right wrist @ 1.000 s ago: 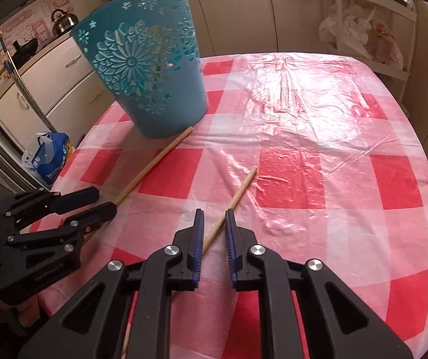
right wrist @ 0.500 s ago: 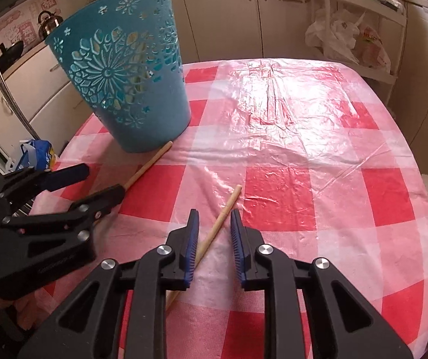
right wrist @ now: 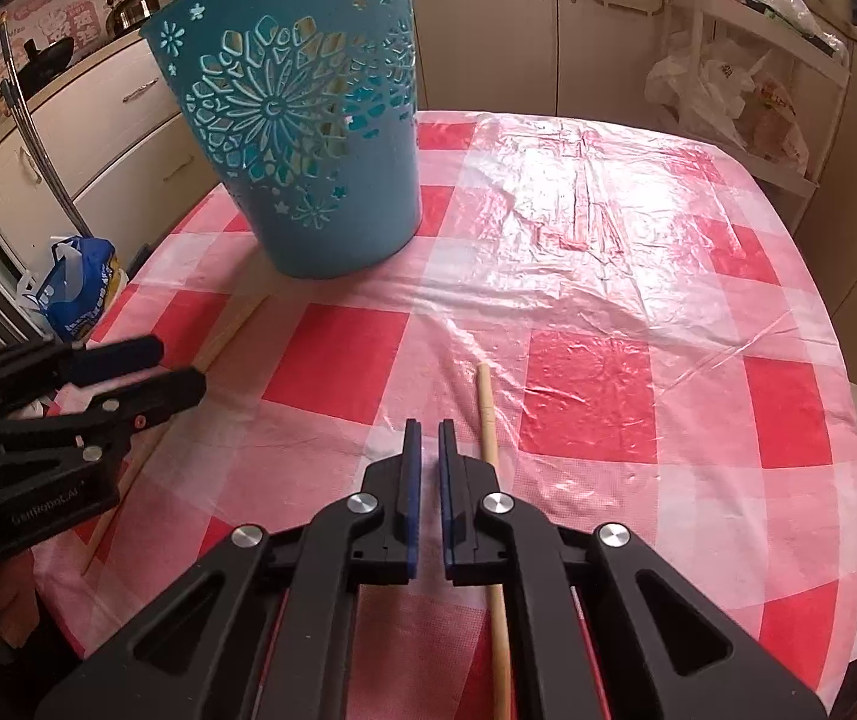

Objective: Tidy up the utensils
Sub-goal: 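Grasp a chopstick with left tool while right tool closes on another chopstick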

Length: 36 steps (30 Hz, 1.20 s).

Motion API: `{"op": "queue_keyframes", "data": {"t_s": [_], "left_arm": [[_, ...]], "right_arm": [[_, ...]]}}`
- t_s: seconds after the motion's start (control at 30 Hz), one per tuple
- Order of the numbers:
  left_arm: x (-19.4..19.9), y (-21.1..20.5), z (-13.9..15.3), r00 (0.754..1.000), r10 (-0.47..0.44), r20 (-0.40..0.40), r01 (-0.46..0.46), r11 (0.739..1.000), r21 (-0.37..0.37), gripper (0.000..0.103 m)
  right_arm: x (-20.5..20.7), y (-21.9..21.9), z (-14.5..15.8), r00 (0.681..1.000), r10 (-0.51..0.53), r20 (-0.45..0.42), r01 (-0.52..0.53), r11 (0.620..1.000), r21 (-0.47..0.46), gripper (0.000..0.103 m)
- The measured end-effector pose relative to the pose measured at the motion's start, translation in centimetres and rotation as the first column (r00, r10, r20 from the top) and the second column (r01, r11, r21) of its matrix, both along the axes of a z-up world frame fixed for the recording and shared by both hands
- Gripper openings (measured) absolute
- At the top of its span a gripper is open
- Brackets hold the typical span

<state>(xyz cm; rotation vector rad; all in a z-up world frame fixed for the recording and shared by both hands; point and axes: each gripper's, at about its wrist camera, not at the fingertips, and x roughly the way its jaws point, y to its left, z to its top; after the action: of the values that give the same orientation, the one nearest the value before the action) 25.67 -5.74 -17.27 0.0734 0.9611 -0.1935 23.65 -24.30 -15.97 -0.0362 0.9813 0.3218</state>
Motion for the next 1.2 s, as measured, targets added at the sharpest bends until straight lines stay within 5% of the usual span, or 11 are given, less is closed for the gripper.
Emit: {"op": "queue_keyframes", "data": {"t_s": [0.1, 0.2, 0.23, 0.5, 0.6, 0.87, 1.03, 1.2], "left_arm": [[1.9, -0.7, -0.5, 1.000, -0.011, -0.018, 0.011, 1.000, 0.027, 0.044], [3.3, -1.0, -1.5, 0.999, -0.033, -0.006, 0.033, 0.999, 0.042, 0.005], [3.5, -1.0, -1.5, 0.999, -0.035, -0.015, 0.035, 0.999, 0.032, 0.005], [1.9, -0.4, -1.4, 0.996, -0.085, -0.036, 0.086, 0.996, 0.027, 0.006], [1.8, -0.1, -1.6, 0.993, -0.109, -0.040, 0.111, 0.992, 0.058, 0.015], [1.7, 2.1, -0.4, 0.987, -0.145, -0.075, 0.143, 0.989, -0.024, 0.013], [1.9, 1.8, -0.1, 0.985, -0.156, -0.077, 0.158, 0.987, 0.008, 0.040], [2.3, 0.4, -0.6, 0.981, -0.178, -0.075, 0.182, 0.982, 0.050, 0.041]], "right_arm": [[-0.1, 0.3, 0.0, 1.000, 0.007, 0.011, -0.007, 1.000, -0.018, 0.006], [-0.3, 0.1, 0.0, 1.000, 0.012, 0.009, -0.012, 1.000, -0.007, 0.004], [-0.3, 0.1, 0.1, 1.000, 0.014, 0.010, -0.014, 1.000, -0.004, 0.004], [-0.5, 0.3, 0.1, 1.000, 0.022, 0.004, -0.022, 1.000, -0.014, 0.004], [-0.6, 0.4, 0.1, 1.000, 0.027, 0.002, -0.027, 1.000, -0.012, 0.004], [-0.4, -0.2, 0.4, 1.000, 0.011, -0.011, -0.010, 0.998, 0.060, 0.002], [-0.2, -0.2, 0.4, 1.000, 0.010, -0.020, -0.008, 0.998, 0.058, 0.002], [-0.2, -0.2, 0.1, 1.000, 0.010, -0.024, -0.009, 0.999, 0.034, 0.002]]}}
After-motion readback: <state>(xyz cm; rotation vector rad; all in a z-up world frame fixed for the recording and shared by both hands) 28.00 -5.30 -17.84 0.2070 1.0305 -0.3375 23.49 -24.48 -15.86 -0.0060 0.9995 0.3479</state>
